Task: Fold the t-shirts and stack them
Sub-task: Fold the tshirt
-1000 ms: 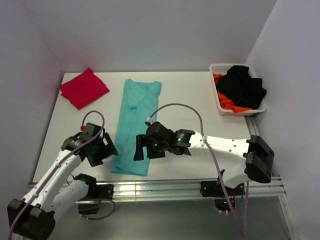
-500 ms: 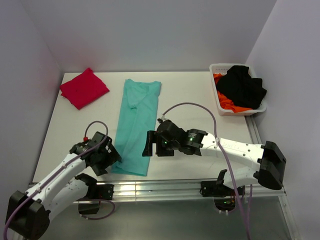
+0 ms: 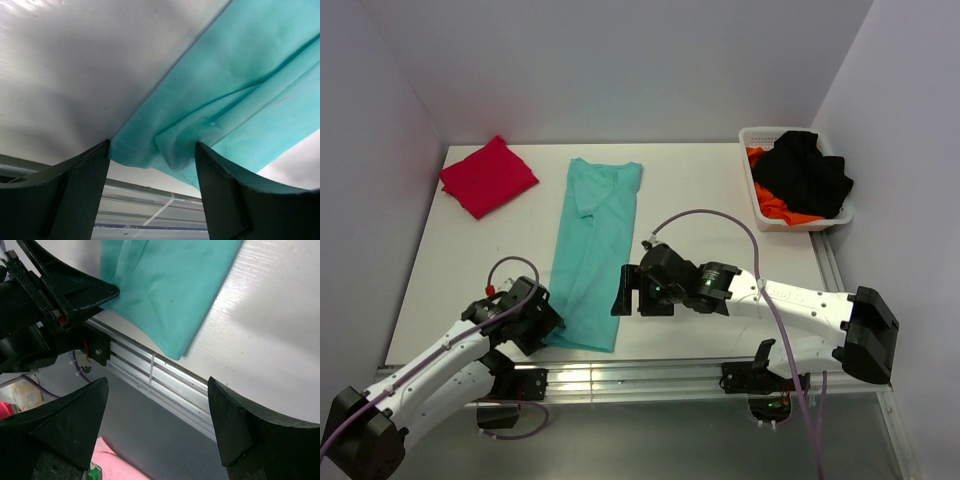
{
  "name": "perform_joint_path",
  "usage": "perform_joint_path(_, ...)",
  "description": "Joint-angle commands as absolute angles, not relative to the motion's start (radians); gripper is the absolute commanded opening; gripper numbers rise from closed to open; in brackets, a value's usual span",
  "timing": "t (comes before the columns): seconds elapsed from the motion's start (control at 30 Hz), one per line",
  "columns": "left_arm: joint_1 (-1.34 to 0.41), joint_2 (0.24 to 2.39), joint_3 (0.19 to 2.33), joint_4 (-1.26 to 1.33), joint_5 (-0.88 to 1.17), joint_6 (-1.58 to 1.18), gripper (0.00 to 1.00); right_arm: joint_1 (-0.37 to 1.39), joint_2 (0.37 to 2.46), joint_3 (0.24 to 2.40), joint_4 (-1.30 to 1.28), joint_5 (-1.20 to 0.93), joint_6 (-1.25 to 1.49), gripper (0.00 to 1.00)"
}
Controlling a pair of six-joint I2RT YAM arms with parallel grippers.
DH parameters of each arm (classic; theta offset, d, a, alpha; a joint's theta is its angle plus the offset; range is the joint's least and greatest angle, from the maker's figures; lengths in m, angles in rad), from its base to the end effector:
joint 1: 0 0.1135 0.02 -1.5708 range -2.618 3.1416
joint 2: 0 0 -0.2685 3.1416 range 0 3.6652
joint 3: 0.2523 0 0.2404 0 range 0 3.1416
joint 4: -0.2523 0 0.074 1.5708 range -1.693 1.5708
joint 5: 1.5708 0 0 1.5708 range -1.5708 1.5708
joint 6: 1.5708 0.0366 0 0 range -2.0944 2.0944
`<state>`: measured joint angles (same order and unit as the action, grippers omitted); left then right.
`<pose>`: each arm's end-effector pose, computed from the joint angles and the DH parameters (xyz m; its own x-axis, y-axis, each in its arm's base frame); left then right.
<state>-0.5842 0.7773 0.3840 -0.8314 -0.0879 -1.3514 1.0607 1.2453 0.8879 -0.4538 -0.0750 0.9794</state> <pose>0.0886 -0.0547 0.1641 -0.6828 -0.7141 -0.1544 -0.6517 0.6908 -0.3131 0.1193 0.2189 0.2626 -0.9407 0.0140 -0.3388 -0.2053 0.7717 0.6020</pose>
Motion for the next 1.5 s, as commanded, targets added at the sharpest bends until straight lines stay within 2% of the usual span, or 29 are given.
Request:
perform_joint_path(0.0, -0.601, 0.784, 0.312, -0.772, -0.114, -1.424, 0.71, 1.048, 1.235, 0.888, -0.417, -0.057, 0.977, 0.87)
perform_joint_path(0.07, -0.606, 0.804, 0.321, -0.776, -0.135, -1.42, 0.64, 1.046, 1.238, 0.885, -0.416, -0.055, 0.979, 0.86)
perform_joint_path(0.13, -0.607, 0.819, 0.331, -0.77, -0.14, -1.411, 0.5, 1.045, 1.232, 0.862, -0.402, -0.058, 0.997, 0.85)
perform_joint_path(0.3, -0.606, 0.854, 0.377, -0.768, -0.146, -1.375, 0.41, 1.049, 1.232, 0.769, -0.23, -0.103, 1.103, 0.81)
perform_joint_path(0.4, -0.606, 0.871, 0.408, -0.766, -0.134, -1.356, 0.35, 1.066, 1.304, 0.768, -0.199, -0.11, 1.163, 0.81)
perform_joint_path(0.5, -0.607, 0.887, 0.429, -0.752, -0.12, -1.345, 0.22, 1.109, 1.376, 0.805, -0.206, -0.095, 1.209, 0.8)
perform_joint_path(0.67, -0.607, 0.919, 0.459, -0.753, -0.107, -1.332, 0.18, 1.21, 1.501, 0.822, -0.15, -0.1, 1.256, 0.8)
perform_joint_path(1.03, -0.609, 0.833, 0.442, -0.828, -0.098, -1.315, 0.17, 1.285, 1.709, 0.839, -0.009, -0.081, 1.315, 0.73)
perform_joint_path(1.27, -0.617, 0.825, 0.449, -0.831, -0.075, -1.298, 0.17, 1.285, 1.726, 0.879, -0.06, -0.038, 1.313, 0.68)
perform_joint_path(1.47, -0.62, 0.827, 0.449, -0.822, -0.071, -1.287, 0.17, 1.285, 1.62, 0.85, -0.193, 0.05, 1.324, 0.68)
